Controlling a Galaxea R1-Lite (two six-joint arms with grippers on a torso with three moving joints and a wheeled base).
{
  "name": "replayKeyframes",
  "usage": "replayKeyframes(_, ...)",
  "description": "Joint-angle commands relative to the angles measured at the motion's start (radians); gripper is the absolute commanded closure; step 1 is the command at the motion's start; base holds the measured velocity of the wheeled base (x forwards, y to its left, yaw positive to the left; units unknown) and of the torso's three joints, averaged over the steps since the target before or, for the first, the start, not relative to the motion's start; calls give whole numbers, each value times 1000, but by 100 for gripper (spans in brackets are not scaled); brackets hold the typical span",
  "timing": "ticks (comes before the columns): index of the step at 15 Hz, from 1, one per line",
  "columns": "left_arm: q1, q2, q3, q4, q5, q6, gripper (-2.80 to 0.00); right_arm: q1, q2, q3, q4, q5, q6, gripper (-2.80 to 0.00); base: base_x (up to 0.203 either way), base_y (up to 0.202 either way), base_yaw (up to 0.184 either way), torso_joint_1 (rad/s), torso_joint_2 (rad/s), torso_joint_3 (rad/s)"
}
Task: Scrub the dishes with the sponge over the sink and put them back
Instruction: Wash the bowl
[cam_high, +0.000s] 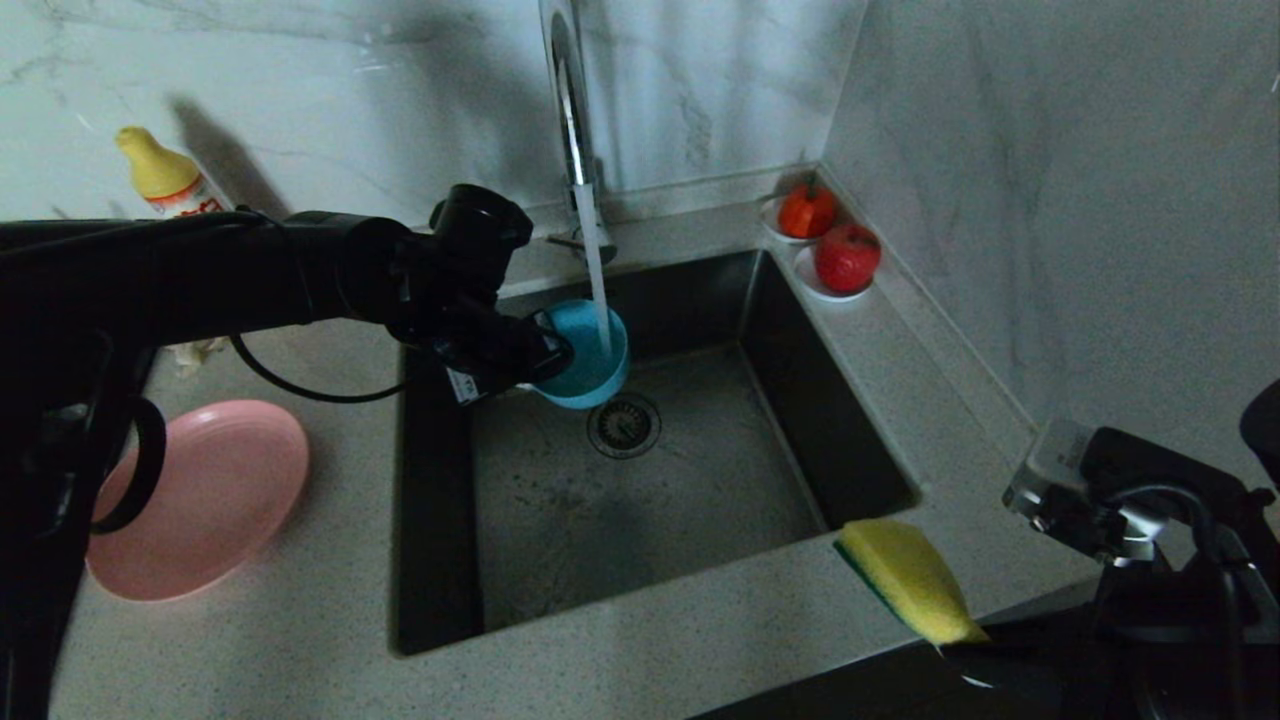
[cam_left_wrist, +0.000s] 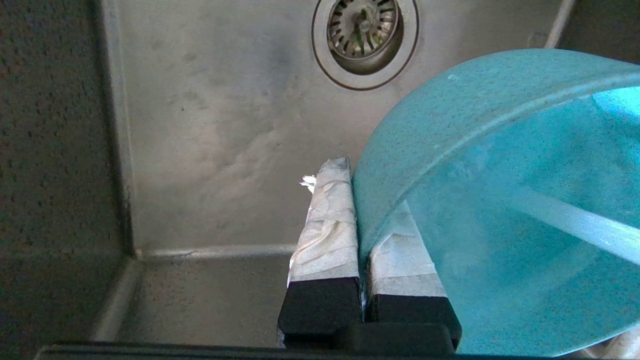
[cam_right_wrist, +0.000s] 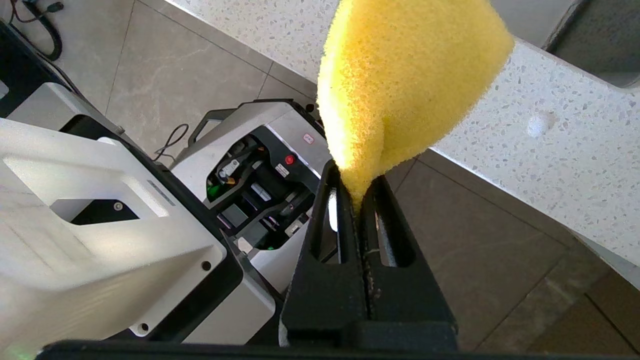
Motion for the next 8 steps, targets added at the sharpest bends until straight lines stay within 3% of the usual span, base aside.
replayKeyframes(1, -8, 10, 0, 4, 2, -10, 0, 0, -2, 2, 2, -1, 1, 0, 0, 0, 0, 0, 0, 0)
replayKeyframes(8, -23, 4, 15, 18, 9, -18, 0, -3, -22, 16, 2, 1, -1, 0, 0, 0, 0, 0, 0, 0)
